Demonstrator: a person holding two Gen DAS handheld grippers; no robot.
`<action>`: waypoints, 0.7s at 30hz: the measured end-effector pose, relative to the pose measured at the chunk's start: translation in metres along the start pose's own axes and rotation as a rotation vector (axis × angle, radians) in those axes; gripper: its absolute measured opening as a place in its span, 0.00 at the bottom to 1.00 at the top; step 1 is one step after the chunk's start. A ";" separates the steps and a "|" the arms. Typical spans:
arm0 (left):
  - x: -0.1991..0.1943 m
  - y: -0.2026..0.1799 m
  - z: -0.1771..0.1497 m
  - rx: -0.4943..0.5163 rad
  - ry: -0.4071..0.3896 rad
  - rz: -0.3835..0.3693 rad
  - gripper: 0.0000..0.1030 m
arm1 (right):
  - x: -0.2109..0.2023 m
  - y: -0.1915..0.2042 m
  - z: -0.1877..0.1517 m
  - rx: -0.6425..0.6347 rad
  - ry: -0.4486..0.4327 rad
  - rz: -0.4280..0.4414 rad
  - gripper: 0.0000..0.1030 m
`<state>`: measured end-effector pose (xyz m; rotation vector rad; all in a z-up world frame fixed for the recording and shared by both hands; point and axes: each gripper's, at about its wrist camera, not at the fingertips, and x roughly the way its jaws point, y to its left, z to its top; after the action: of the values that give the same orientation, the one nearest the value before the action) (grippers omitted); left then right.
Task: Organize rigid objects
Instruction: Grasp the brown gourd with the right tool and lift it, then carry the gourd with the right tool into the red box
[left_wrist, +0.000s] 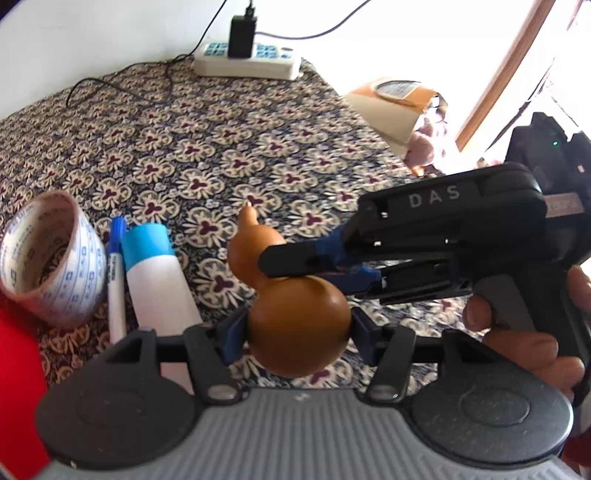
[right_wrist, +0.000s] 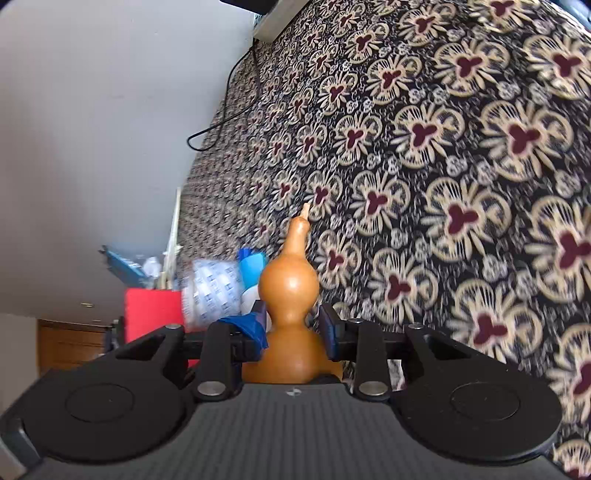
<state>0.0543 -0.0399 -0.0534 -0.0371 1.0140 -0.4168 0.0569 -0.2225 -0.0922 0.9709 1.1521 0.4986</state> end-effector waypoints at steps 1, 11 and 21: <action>-0.005 -0.003 -0.002 0.000 -0.002 -0.008 0.57 | -0.006 -0.001 -0.003 0.003 0.005 0.014 0.13; -0.052 -0.031 -0.028 0.044 -0.066 -0.086 0.56 | -0.058 0.009 -0.040 -0.031 -0.016 0.060 0.13; -0.139 -0.005 -0.041 0.072 -0.269 -0.059 0.56 | -0.069 0.086 -0.070 -0.175 -0.100 0.146 0.13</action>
<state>-0.0447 0.0120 0.0395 -0.0568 0.7334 -0.4882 -0.0206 -0.2038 0.0114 0.9205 0.9359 0.6502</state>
